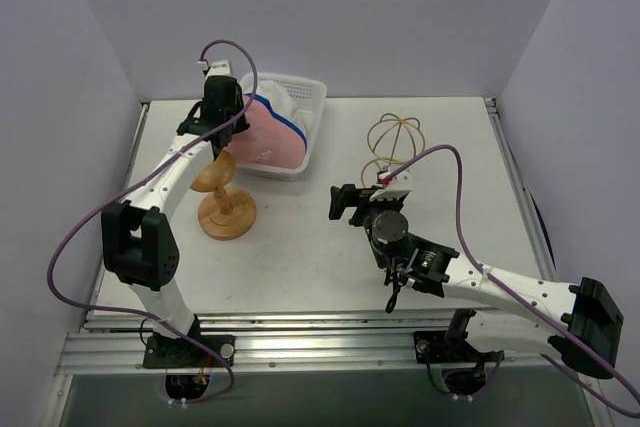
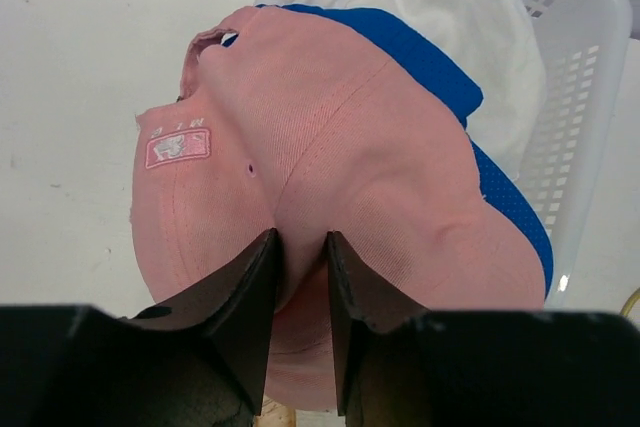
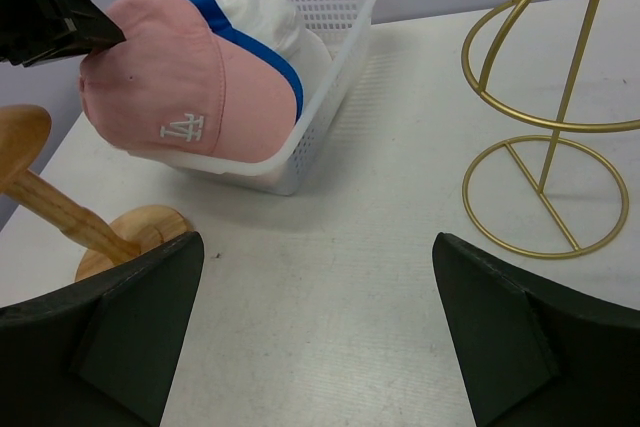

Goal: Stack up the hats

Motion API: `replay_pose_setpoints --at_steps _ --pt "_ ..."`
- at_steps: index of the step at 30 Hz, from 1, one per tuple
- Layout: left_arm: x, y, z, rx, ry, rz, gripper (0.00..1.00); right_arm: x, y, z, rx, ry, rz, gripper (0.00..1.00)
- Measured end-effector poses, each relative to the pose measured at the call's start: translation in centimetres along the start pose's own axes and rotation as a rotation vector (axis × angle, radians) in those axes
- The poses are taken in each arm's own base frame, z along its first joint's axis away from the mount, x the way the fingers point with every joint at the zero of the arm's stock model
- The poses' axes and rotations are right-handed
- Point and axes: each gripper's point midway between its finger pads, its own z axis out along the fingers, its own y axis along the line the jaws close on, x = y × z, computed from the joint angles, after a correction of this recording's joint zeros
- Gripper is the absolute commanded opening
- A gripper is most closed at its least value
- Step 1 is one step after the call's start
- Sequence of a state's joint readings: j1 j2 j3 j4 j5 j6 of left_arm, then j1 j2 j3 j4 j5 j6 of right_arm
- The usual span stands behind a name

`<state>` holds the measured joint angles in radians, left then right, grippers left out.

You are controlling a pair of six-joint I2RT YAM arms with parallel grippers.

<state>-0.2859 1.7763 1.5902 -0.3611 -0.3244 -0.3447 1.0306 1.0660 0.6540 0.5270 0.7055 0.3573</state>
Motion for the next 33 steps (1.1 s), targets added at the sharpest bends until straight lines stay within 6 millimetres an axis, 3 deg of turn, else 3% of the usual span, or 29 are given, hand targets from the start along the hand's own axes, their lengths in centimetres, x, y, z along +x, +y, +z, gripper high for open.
replay_pose_setpoints --at_steps 9,22,33 --pt "-3.0 -1.4 -2.6 0.099 -0.071 -0.014 0.02 0.0 0.0 0.0 0.0 0.0 0.0 0.94" --pt "-5.3 -3.4 -5.0 0.227 -0.125 -0.032 0.06 0.0 0.0 0.0 0.001 0.0 -0.004 0.94" --pt "-7.2 -4.2 -6.8 0.274 -0.163 -0.052 0.02 0.0 0.0 0.0 0.001 0.001 -0.005 0.94"
